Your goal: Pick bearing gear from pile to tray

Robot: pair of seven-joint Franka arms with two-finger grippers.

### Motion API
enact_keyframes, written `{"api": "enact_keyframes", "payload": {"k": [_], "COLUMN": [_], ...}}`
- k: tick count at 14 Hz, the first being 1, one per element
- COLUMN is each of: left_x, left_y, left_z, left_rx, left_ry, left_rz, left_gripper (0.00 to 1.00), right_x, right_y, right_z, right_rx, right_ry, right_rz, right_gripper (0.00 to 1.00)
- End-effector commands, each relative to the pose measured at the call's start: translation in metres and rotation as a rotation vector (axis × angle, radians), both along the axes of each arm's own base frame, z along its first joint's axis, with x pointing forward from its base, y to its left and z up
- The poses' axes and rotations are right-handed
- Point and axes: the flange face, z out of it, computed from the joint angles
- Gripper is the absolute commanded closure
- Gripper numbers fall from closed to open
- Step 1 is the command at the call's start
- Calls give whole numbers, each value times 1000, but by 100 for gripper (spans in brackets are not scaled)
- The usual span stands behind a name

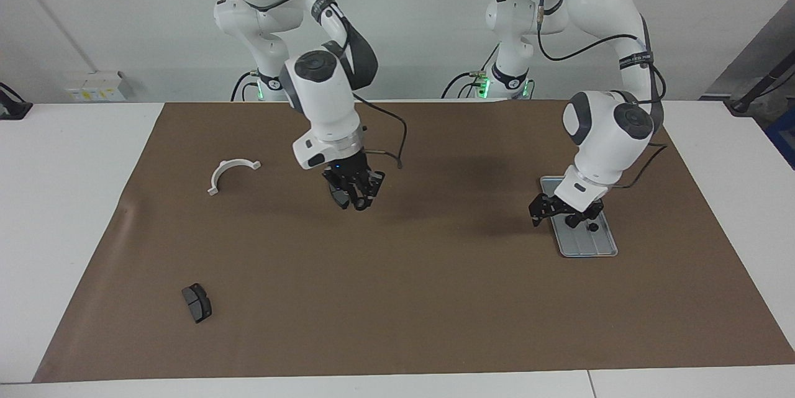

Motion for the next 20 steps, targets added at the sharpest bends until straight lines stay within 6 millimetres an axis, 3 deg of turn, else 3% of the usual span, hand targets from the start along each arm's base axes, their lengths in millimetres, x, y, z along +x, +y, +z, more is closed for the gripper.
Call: {"api": "enact_keyframes", "payload": {"k": [1,4,6,9,10,11,13,15,20], "left_x": [-4,-8,-9,-11,-11,-11,-16,-7,7], "left_y": [-27,-55,-66,-82,-83,-83,-100,-112,-193], "left_z": [5,9,10,14,15,14,16,28,26], "left_rx": [-15,-19,-24,-32,-32,-31,-34,-49,-47], "left_ry": [-4,-6,-10,-29,-30,-26,-27,-41,-8], "left_rz": [55,89,114,121,118,120,107,150,124], "left_gripper": [0,0,0,0,0,0,0,0,0], "right_x": [-3,-20,-31,-40,-44,-44,-40,-35,-7], "right_y": [38,81,93,99,99,98,91,76,-1], "right_z": [-27,-75,-95,-120,-125,-125,-120,-92,-25], "right_rx": [14,4,-31,-7,-15,-24,-67,-126,-291], "right_ry": [-14,-62,-95,-83,-79,-79,-90,-119,-143], "right_rz": [-62,-79,-77,-75,-69,-68,-58,-32,124], "right_gripper": [100,100,99,77,54,5,0,0,0]}}
